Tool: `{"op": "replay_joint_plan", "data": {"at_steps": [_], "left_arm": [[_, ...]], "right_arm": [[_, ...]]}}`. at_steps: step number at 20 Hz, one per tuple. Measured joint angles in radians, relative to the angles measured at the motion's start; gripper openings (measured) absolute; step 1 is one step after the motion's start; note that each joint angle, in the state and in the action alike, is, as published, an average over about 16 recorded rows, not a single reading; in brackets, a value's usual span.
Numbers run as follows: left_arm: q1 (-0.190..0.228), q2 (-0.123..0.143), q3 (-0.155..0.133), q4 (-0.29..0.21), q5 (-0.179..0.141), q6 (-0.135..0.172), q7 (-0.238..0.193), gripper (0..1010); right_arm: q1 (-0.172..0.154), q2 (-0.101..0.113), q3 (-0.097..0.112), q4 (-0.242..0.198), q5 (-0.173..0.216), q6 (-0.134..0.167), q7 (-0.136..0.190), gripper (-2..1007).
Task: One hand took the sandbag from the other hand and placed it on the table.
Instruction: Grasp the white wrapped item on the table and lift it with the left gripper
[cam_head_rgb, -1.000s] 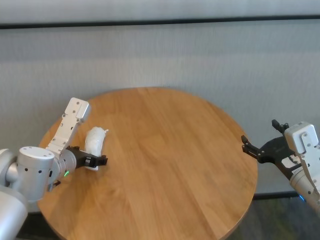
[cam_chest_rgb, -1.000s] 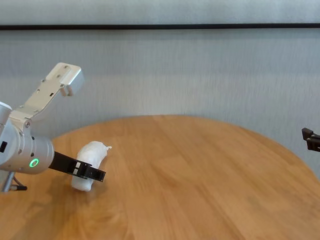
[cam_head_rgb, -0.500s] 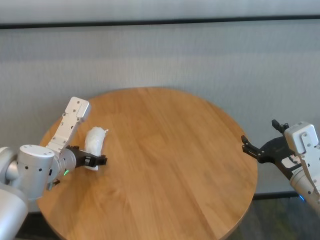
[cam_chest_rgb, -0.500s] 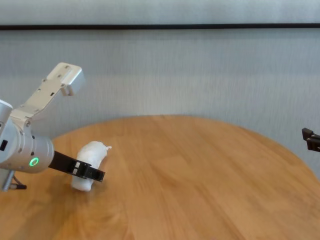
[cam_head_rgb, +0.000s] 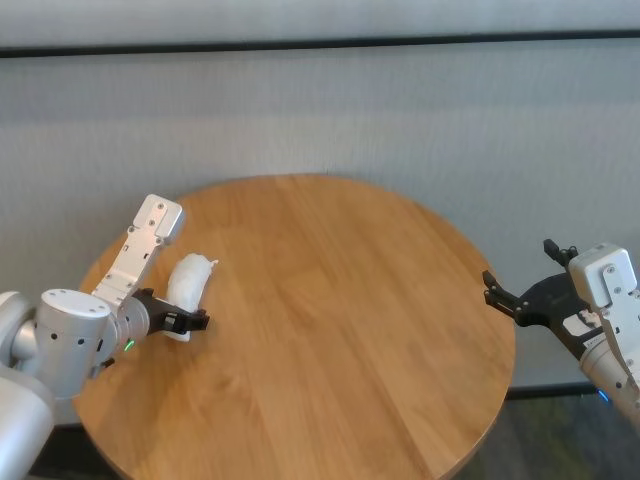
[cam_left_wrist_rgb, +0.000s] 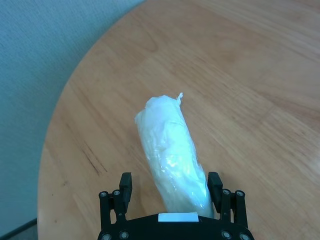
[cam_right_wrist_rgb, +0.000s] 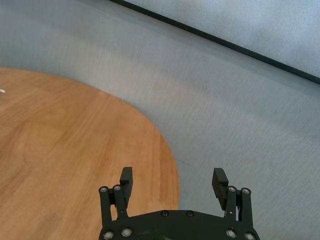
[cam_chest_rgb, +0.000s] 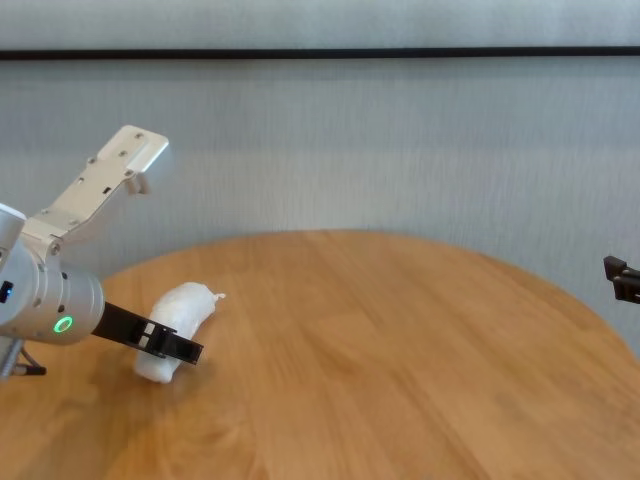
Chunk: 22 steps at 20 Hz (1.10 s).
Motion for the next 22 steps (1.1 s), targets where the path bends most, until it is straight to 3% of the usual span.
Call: {"op": "replay_joint_plan", "data": {"at_steps": [8,22], "left_arm": [[0.001,-0.001,-0.004,-0.001,-0.006,0.001,0.001,875],[0.003,-0.003,-0.008,-0.002,-0.013,0.004,0.003,500]], "right_arm": [[0.000,0.000,0.000,0.000,0.000,0.000,0.000,1001],[0.000,0.000,0.000,0.000,0.000,0.000,0.000,1001]]}}
